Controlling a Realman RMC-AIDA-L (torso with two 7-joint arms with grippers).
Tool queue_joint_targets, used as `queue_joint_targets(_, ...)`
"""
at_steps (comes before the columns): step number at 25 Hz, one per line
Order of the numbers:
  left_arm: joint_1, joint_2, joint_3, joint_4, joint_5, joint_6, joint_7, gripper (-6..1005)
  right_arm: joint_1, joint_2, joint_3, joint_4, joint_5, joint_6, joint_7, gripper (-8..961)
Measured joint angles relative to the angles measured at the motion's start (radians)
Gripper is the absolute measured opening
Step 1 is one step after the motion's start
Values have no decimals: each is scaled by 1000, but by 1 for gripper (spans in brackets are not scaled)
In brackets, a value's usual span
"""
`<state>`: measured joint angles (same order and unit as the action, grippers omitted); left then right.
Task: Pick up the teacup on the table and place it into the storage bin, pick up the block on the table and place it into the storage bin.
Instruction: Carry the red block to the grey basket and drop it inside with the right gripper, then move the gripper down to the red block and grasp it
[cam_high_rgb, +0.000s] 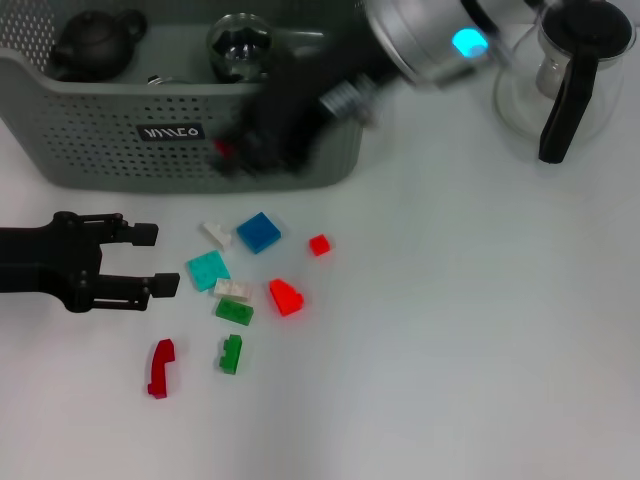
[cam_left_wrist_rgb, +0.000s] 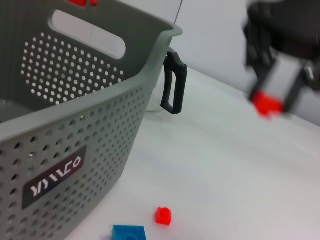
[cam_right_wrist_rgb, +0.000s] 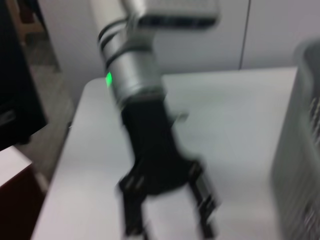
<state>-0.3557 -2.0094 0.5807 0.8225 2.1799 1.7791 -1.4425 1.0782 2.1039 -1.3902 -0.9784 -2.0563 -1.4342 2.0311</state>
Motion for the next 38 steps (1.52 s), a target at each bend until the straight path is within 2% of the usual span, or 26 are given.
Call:
queue_joint_targets(3, 0, -1, 0, -4, 0, -4, 15, 811, 84, 0, -9, 39, -15, 114, 12, 204)
queue_joint_targets(8, -6, -6, 1, -5, 0, -7, 30, 811, 206, 0, -1, 198, -74, 368, 11, 207)
queue_joint_targets(12, -8, -6, 0, -6, 0, -7, 34, 811, 233, 1, -12, 284, -84, 505, 8, 209)
queue_joint_targets(20, -9, -5, 1, -6, 0, -7, 33, 811, 228, -4, -17, 307, -150, 532, 74, 213)
queue_joint_targets(22, -10, -3, 1, -4, 0, -5, 32, 811, 221, -5, -17, 294, -169, 522, 90, 303)
queue_joint_targets(25, -12, -2, 1, -1, -2, 1, 29, 811, 175, -5, -19, 219, -180, 484, 95, 438)
queue_joint_targets(27, -13, -2, 1, -1, -2, 2, 29, 811, 109, -5, -16, 115, -172, 436, 90, 520)
queue_joint_targets(31, -14, -1, 1, -4, -2, 1, 31, 811, -57, -5, -14, -140, -62, 282, 42, 683)
queue_joint_targets(36, -13, 0, 1, -5, -2, 0, 34, 811, -248, -7, -12, -372, 58, 46, -1, 906)
queue_joint_targets(38, -13, 0, 1, -2, -1, 3, 34, 811, -308, -7, -13, -436, 57, -47, 5, 922)
